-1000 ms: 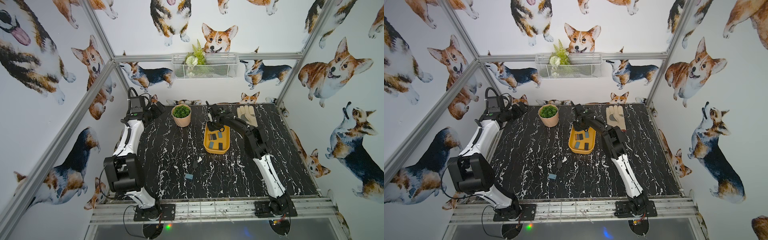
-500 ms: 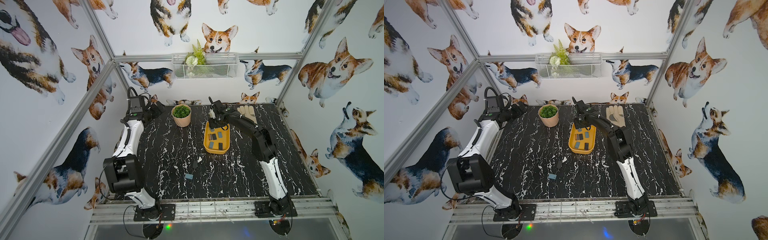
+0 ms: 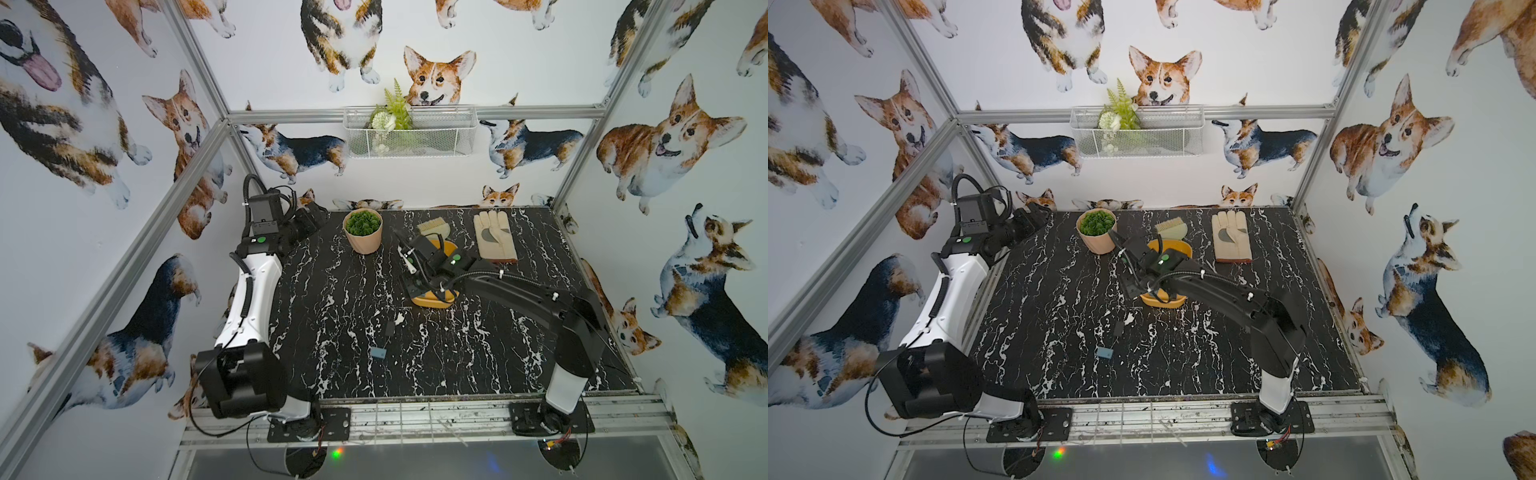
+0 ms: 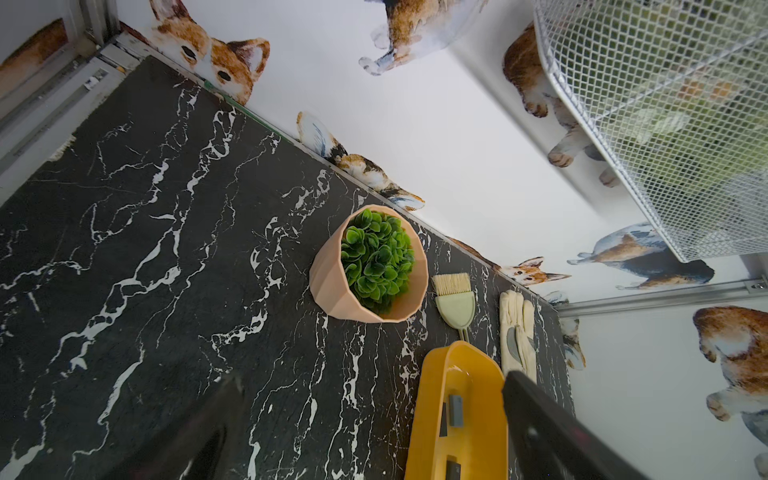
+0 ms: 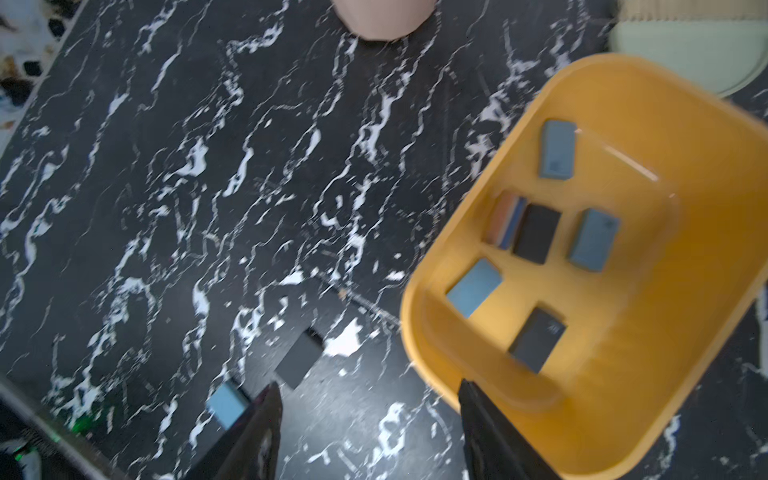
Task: Put the eraser in the storage box
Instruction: Pick up the eraser from the center of the board.
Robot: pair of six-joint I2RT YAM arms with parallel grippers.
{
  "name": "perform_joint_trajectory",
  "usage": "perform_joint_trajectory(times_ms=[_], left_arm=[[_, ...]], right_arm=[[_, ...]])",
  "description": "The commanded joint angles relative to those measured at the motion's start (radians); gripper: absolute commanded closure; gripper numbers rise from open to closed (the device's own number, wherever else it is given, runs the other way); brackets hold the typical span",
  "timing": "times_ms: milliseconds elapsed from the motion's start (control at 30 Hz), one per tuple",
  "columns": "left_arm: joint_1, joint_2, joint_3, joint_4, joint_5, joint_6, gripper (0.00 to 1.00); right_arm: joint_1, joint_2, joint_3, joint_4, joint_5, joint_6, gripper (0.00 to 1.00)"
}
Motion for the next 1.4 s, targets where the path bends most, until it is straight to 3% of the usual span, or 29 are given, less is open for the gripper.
perform_joint_trajectory(times_ms=[0,100,267,433,567,1367], left_arm=[[0.015,-0.056,-0.05,0.006,-0.014,0.012,0.0],[0.036,-0.101,-0.102,0.022,0.013,0.002,0.0],[0.072,-0.15,-0.159,0.037,0.062,0.026,0.0],[0.166,-0.174,-0.225,0.117,0.203,-0.031,0.0],[0.2,-0.187,-0.239,0.136,0.241,-0.035,0.01],[0.219,-0.174,-0.266,0.182,0.283,-0.049,0.0]], right_arm=[[0.062,-0.013,-0.036,-0.069,0.026,0.152,0.31],[0.124,0.01,-0.059,-0.088,0.025,0.223,0.31],[0.138,0.113,-0.034,-0.093,-0.038,0.304,0.31],[0.14,0.208,0.026,-0.097,-0.078,0.326,0.31],[0.141,0.271,0.082,-0.123,-0.102,0.321,0.32],[0.135,0.425,0.195,-0.176,-0.1,0.315,0.32]])
